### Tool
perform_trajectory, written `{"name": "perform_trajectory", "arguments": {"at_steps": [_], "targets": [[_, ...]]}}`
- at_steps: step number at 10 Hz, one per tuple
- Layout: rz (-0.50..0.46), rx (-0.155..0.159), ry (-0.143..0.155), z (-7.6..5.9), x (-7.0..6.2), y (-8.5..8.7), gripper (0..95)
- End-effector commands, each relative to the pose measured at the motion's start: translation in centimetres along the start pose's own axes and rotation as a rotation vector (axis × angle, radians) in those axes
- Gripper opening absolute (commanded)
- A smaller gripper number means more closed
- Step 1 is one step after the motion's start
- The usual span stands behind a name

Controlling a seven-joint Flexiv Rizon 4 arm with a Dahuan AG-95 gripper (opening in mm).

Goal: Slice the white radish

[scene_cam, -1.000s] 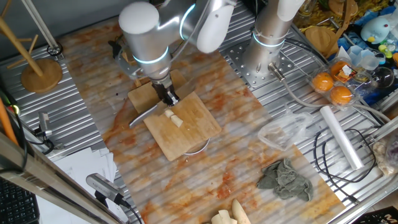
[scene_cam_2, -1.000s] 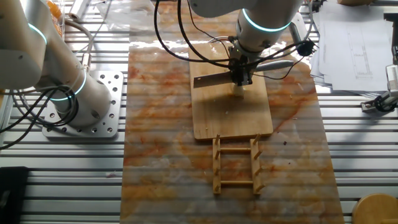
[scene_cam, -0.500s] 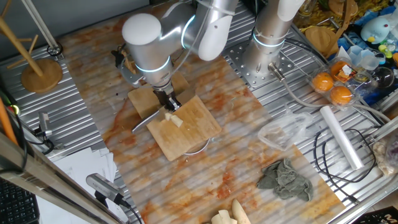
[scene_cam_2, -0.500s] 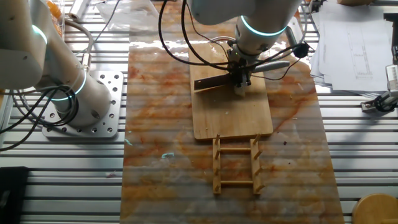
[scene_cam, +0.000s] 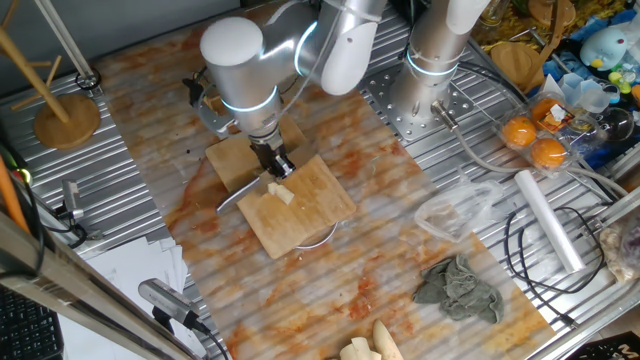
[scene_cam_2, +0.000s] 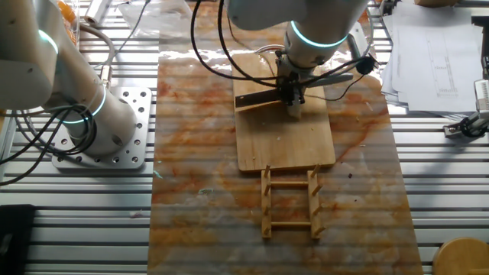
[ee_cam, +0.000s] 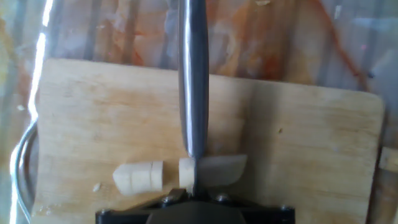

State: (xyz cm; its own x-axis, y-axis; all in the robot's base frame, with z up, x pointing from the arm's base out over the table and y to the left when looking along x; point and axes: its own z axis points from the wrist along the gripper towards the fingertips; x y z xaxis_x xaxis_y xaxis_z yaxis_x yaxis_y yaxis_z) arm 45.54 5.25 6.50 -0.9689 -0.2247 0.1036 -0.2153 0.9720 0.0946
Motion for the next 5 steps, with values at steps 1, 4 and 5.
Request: {"name": "perform_trajectory", "arguments": {"at_steps": [1,4,5], "targets": [[-0.026,0.03,-0.011,-0.33,0.38,-0.15,0.0],[-0.024,0.029,-0.01,-0.86,-0.21,-0.96,0.0],[-0.02,0.027,-0.011,-1.1,-0.44,-1.11,0.0]]}}
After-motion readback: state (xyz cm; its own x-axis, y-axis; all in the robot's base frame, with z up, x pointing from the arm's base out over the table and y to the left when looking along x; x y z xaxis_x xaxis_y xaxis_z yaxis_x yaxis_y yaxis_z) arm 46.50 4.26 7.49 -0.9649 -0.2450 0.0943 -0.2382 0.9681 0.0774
